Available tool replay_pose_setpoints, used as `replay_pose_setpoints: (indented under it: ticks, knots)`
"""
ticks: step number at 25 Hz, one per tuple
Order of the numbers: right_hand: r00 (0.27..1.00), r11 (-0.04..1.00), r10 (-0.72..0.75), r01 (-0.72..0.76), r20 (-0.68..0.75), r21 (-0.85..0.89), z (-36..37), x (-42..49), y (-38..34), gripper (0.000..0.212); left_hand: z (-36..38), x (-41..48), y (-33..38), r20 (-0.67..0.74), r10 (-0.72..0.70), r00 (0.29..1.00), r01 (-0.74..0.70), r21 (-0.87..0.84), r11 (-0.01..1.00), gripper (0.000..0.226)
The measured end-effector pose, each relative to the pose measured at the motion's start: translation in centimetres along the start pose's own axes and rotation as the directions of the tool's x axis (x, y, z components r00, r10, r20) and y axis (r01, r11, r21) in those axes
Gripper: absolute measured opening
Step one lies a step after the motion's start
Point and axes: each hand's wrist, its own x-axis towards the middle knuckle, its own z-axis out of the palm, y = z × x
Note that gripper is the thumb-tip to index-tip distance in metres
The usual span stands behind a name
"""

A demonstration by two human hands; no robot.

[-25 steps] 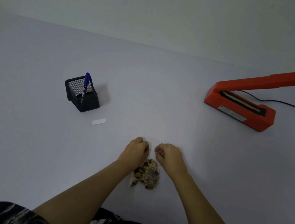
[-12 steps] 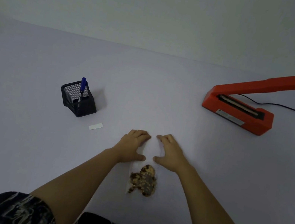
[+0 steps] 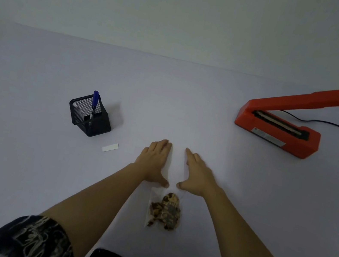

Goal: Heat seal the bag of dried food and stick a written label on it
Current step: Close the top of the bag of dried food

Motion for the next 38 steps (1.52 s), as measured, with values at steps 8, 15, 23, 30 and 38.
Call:
replay_pose_setpoints:
  ticks: [8, 15, 23, 30, 38]
  knots:
    - [0.933, 0.972, -0.236, 0.23, -0.27, -0.054, 3.4, -3.1, 0.4, 0.027, 4.7, -3.8, 0.3, -0.306, 0.079, 0.949, -0.141, -0.188, 0.972, 0.043]
    - [0.958, 0.979, -0.193, 0.174, -0.211, -0.102, 2.7, -2.6, 0.3, 0.052, 3.4, -2.7, -0.8, -0.151, 0.127, 0.98, -0.148, -0.136, 0.98, 0.072]
    - [0.993, 0.969, -0.116, 0.107, -0.03, -0.224, 0.0, -0.9, -0.3, 0.092, 1.1, -0.9, -1.2, 0.015, 0.171, 0.985, -0.171, 0.03, 0.985, 0.102]
    - [0.996, 0.968, -0.085, 0.088, 0.022, -0.237, -0.3, -0.5, -0.7, 0.102, 0.4, -0.6, -0.9, 0.055, 0.133, 0.99, -0.138, 0.081, 0.987, 0.112]
    - [0.957, 0.98, -0.179, 0.152, -0.227, -0.131, 2.1, -2.8, 0.1, 0.045, 3.4, -3.3, -0.9, -0.193, 0.203, 0.96, -0.202, 0.026, 0.979, 0.057]
